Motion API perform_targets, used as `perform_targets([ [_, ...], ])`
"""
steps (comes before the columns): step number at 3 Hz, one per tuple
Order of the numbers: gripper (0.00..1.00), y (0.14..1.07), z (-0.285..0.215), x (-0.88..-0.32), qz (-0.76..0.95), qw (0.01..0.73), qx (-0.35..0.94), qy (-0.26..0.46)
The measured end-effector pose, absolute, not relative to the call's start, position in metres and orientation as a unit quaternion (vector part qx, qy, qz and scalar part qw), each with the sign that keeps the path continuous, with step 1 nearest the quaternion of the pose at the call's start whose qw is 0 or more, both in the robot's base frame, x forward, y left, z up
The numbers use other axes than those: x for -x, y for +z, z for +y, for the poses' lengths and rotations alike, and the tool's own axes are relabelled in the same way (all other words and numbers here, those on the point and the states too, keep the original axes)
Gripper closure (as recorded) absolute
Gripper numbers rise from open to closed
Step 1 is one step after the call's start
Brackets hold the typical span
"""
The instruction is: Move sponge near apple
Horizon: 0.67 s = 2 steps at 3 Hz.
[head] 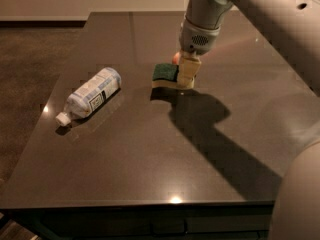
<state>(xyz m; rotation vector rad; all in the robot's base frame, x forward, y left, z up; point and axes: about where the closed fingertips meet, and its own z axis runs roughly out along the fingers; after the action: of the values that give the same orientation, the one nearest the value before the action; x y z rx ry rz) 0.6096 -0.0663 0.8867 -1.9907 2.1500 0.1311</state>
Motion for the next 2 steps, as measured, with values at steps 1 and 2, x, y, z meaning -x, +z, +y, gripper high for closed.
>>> perform_targets([
  [1,1.00,0.887,-0.082,-0.613,0.732,0.100,0.672,0.051],
  [2,0.82,0.882,-0.098,-0.619,0.738,0.097,0.665,0.051],
])
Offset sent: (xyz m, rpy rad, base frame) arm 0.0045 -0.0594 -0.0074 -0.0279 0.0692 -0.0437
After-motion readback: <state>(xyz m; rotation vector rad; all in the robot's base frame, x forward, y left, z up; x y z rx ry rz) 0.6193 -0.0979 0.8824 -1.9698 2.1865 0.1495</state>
